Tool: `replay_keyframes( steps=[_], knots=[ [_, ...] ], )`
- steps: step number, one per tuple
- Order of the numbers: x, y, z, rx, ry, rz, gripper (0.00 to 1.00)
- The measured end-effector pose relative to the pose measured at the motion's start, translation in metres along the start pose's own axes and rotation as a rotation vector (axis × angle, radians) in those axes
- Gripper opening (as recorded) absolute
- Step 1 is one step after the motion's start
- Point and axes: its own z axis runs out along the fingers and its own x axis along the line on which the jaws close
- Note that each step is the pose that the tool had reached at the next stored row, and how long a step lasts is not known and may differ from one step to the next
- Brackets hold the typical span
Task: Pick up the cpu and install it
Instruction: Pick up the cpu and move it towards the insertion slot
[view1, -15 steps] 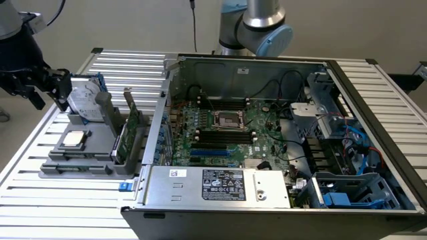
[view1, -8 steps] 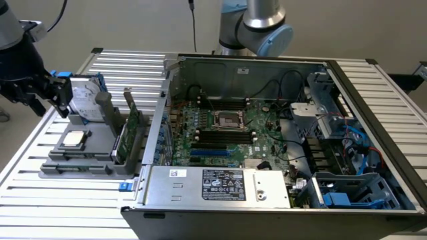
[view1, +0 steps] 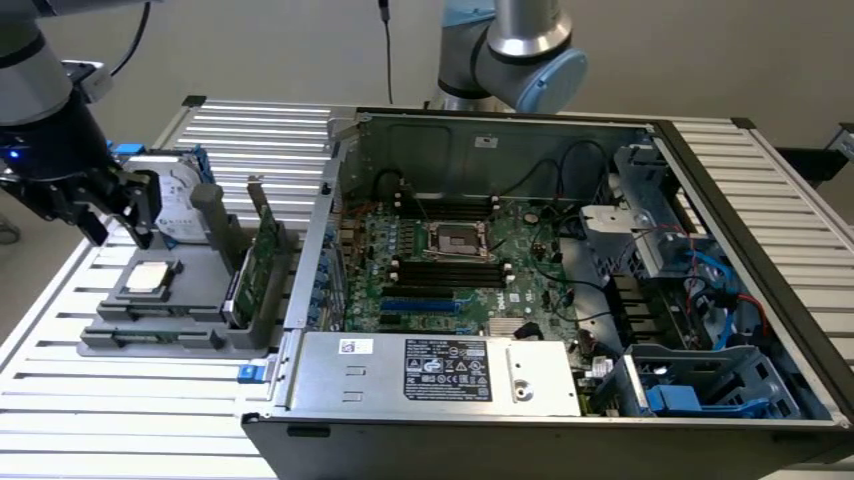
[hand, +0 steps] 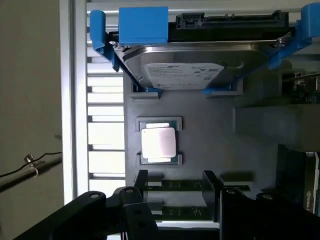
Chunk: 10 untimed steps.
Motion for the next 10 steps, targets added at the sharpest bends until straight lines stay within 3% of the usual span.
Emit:
replay_keyframes(
  steps=[10],
  knots=[
    [-0.001,-0.001,0.0181,0.0,0.0002,0.0,0.58]
  ],
)
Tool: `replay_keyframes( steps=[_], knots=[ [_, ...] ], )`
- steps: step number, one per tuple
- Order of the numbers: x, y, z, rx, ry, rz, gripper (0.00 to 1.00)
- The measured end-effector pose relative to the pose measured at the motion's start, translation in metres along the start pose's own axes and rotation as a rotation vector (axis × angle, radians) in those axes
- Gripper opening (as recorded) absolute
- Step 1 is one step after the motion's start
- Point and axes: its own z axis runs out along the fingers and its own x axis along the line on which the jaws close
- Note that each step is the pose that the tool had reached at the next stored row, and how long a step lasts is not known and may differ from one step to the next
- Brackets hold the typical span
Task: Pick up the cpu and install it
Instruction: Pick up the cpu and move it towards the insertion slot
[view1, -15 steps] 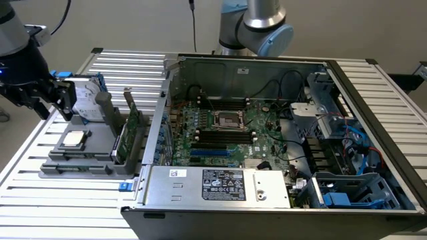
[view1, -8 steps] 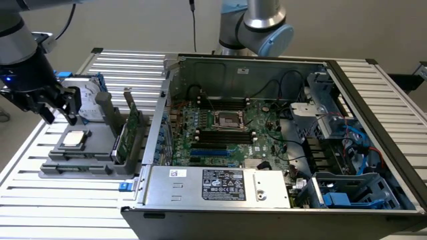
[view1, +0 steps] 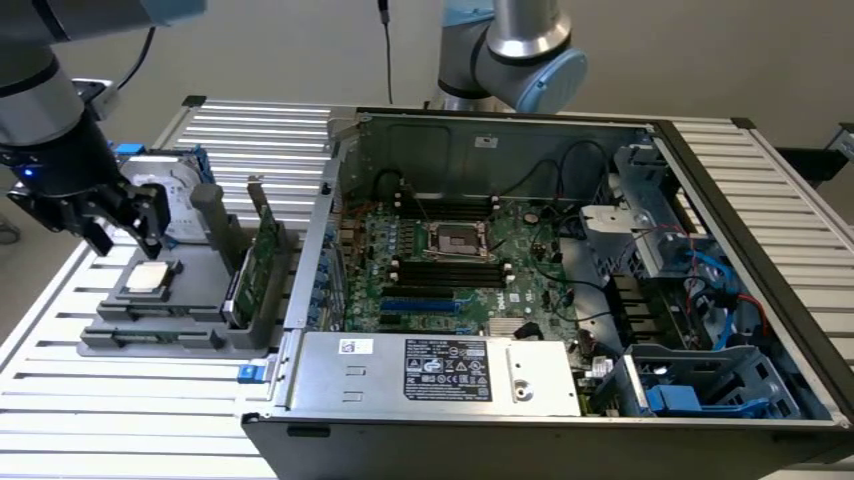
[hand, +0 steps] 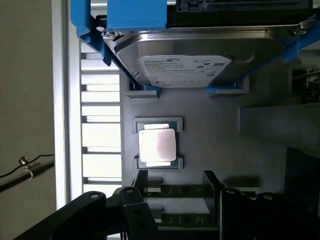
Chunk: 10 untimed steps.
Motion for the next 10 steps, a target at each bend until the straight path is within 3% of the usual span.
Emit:
replay_keyframes(
  steps=[1,3,10],
  knots=[
    [0.0,-0.0001,0.0018,0.0,0.0,0.0,0.58],
    [0.001,-0.0003,0.0054,0.0,0.0,0.0,0.7],
    [0.009,-0.0004,0.0184,0.0,0.0,0.0,0.7]
  ],
)
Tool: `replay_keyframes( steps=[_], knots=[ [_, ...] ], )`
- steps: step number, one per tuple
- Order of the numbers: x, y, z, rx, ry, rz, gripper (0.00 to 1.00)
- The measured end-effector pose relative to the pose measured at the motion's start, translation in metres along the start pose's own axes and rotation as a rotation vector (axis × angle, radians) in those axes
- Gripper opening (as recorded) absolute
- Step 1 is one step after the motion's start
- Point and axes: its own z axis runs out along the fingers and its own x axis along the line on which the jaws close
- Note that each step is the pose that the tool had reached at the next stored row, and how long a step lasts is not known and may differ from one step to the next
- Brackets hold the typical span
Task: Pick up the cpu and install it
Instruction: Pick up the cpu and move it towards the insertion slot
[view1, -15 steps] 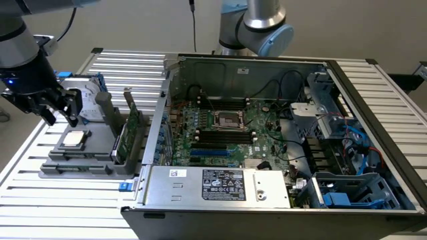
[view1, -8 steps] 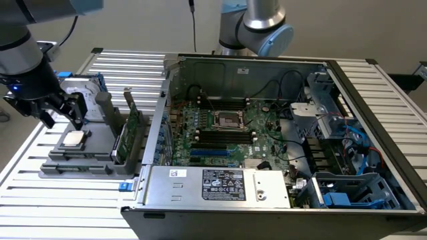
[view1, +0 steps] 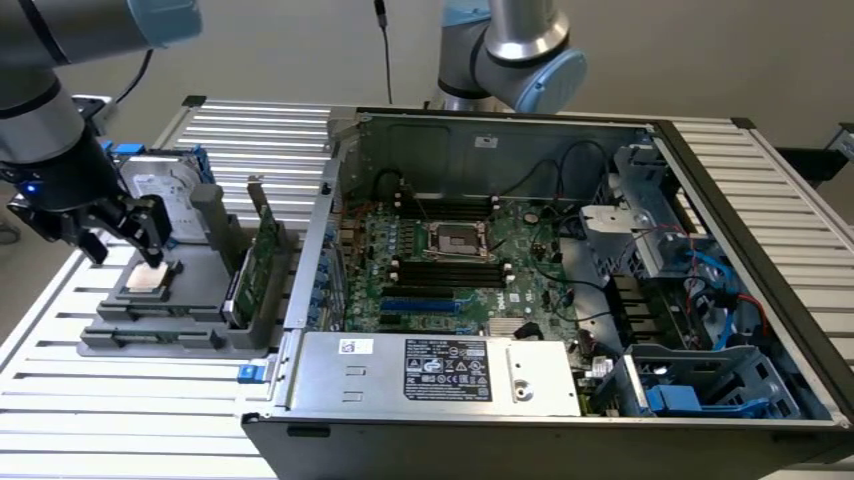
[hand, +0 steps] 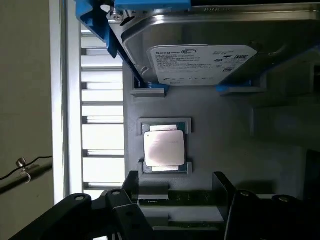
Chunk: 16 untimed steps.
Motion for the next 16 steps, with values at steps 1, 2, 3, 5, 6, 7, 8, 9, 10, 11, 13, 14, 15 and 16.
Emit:
replay_keyframes(
  steps=[1,2,3,5,6,7,8,9,10,11,13,14,15,16],
  knots=[
    [0.0,0.0003,0.0018,0.0001,0.0001,0.0,0.7],
    [0.0,0.0008,0.0036,0.0,0.0,0.0,0.7],
    [0.0,0.0013,0.0055,0.0,0.0,0.0,0.7],
    [0.0,0.0022,0.0093,0.0,0.0,0.0,0.7],
    [0.0,0.0027,0.011,0.0001,0.0001,0.0,0.7],
    [0.0,0.0031,0.013,0.0001,0.0001,0.0,0.7],
    [0.0,0.0036,0.0148,0.0,0.0,0.0,0.7],
    [0.0,0.0043,0.0167,0.0,0.0,0.0,0.7],
    [0.0,0.0052,0.0185,0.0,0.0,0.0,0.7],
    [0.0,0.0064,0.0203,0.0001,0.0,0.0,0.7],
    [-0.001,0.0088,0.0241,0.0001,0.0001,0.0,0.7],
    [-0.001,0.01,0.0261,0.0001,0.0001,0.0,0.7],
    [-0.001,0.0106,0.0279,0.0,0.0,0.0,0.7],
    [-0.001,0.011,0.0298,0.0,0.0,0.0,0.7]
  ],
)
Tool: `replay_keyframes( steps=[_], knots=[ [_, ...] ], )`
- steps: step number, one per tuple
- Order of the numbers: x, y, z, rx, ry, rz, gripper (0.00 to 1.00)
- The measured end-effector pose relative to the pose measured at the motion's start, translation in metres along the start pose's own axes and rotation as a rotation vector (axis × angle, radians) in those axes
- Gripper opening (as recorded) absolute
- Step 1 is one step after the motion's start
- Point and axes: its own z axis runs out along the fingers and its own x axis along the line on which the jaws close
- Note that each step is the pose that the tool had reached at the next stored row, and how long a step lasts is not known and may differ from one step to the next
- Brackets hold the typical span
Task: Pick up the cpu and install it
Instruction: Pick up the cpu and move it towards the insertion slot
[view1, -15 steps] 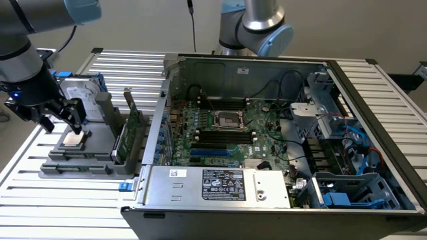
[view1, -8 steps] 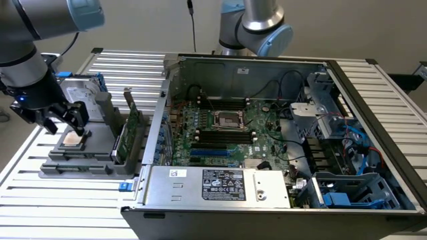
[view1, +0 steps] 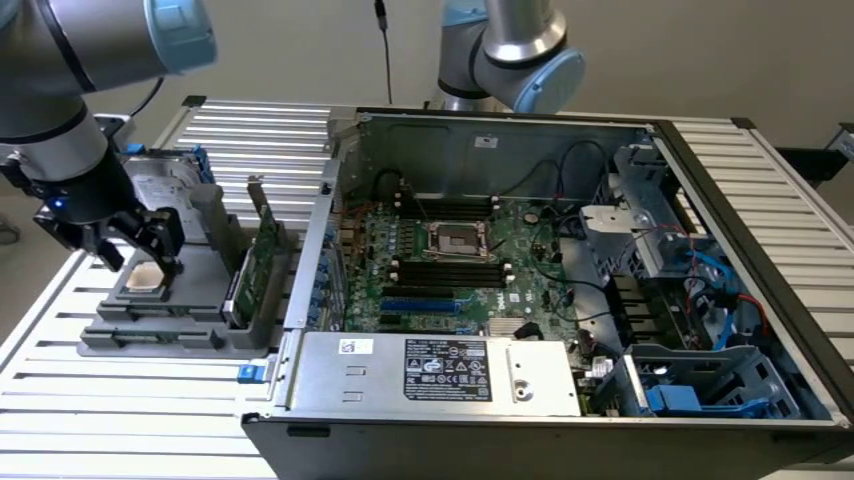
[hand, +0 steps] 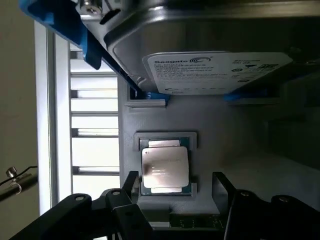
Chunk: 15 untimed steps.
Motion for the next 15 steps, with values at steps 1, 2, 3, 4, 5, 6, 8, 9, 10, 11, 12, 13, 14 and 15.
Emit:
replay_keyframes(
  steps=[1,2,3,4,5,6,8,9,10,11,12,13,14,15],
  knots=[
    [0.0,0.0001,0.0018,0.0,0.0001,0.0,0.7],
    [0.001,0.0002,0.0036,0.0,0.0001,0.0,0.7],
    [0.001,0.0001,0.0053,0.0002,0.0003,0.0,0.7],
    [0.002,0.0001,0.0072,0.0001,0.0002,0.0,0.7],
    [0.003,0.0001,0.0091,0.0,0.0,0.0,0.7],
    [0.004,0.0,0.0108,0.0,0.0001,0.0,0.7],
    [0.004,-0.0002,0.0131,0.0,0.0018,0.0,0.7],
    [0.004,-0.0002,0.0138,0.0,0.0038,0.0,0.7],
    [0.004,-0.0002,0.0142,-0.0001,0.0067,0.0,0.7],
    [0.004,-0.0002,0.0146,-0.0005,0.0103,0.001,0.7],
    [0.004,-0.0002,0.015,-0.001,0.0143,0.001,0.7],
    [0.004,-0.0003,0.0155,-0.0015,0.0184,0.001,0.7],
    [0.004,-0.0003,0.0159,-0.002,0.0213,0.001,0.7],
    [0.004,-0.0003,0.0158,-0.0018,0.0225,0.001,0.7]
  ],
)
